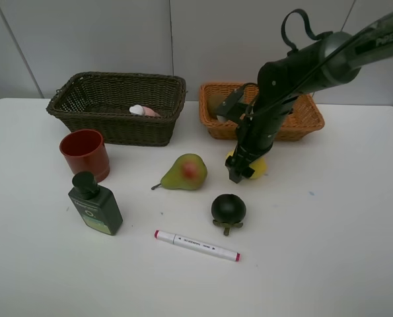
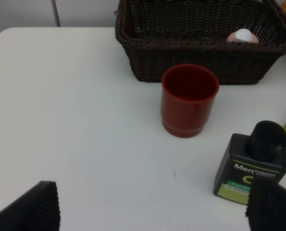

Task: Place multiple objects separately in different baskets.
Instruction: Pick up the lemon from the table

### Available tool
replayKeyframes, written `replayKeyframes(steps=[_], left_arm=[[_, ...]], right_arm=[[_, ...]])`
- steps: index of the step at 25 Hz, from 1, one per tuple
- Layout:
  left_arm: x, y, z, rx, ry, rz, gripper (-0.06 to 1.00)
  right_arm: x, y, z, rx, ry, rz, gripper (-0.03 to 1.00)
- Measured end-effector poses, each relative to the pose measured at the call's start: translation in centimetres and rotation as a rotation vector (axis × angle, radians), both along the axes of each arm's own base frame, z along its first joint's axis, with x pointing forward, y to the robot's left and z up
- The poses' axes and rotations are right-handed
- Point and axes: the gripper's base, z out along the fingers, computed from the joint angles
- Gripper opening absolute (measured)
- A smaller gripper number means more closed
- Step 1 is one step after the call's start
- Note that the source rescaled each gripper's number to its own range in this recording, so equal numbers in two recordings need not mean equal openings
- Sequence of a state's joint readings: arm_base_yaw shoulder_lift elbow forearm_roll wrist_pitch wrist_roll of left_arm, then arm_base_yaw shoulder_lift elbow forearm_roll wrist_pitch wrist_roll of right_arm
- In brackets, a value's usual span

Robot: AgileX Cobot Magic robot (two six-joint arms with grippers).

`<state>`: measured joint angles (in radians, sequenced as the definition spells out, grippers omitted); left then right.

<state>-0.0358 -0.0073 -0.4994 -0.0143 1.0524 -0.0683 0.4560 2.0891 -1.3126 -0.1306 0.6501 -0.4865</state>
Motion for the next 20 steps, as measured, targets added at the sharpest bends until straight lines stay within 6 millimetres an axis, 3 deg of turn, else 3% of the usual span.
replayKeyframes(steps=[2, 4, 5, 20], left_arm=[[0.0, 0.0, 0.0, 0.0, 0.0, 0.0, 1.0], [0.0, 0.0, 0.0, 0.0, 0.0, 0.0, 1.0], [0.0, 0.0, 0.0, 0.0, 0.0, 0.0, 1.0], [0.0, 0.0, 0.0, 0.0, 0.0, 0.0, 1.0]], right_arm=[[-0.05, -0.03, -0.01, -0.004, 0.006, -0.001, 0.83], [-0.12, -0.08, -0.03, -0.008, 0.014, -0.002, 0.61], [-0.16, -0.1, -0.04, -0.011, 0.018, -0.002, 0.59], [-0.37, -0.23, -0.09, -0.025, 0.042, -0.005, 0.59]])
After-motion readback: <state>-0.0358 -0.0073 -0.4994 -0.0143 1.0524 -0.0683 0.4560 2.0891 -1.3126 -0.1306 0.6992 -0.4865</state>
